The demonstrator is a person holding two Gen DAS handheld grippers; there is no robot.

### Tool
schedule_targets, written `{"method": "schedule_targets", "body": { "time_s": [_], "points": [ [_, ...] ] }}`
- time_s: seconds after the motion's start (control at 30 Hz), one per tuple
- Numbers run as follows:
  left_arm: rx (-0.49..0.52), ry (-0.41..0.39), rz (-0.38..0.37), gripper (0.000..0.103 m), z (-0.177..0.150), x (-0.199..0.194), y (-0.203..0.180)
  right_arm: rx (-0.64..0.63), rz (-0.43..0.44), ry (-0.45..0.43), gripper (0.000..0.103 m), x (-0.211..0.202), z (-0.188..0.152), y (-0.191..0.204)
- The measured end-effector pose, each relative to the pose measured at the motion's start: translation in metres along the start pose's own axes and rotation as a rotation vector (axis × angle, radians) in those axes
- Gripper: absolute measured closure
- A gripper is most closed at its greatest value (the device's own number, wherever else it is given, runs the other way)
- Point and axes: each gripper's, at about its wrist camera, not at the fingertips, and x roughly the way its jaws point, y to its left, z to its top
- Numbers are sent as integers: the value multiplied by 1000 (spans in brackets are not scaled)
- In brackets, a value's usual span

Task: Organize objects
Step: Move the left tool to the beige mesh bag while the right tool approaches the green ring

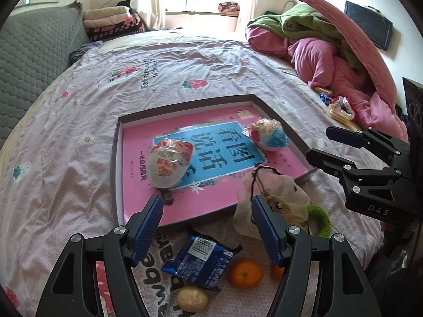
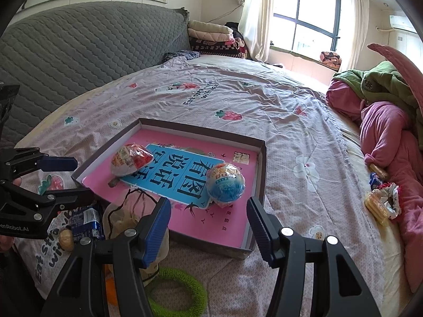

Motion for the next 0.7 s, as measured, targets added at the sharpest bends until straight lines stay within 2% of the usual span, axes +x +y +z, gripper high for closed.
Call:
{"method": "schedule_targets", "body": {
  "time_s": [0.7],
  "points": [
    [29, 59, 17, 32, -1, 16, -14, -46, 24, 41, 44, -9, -20, -2]
  ]
}}
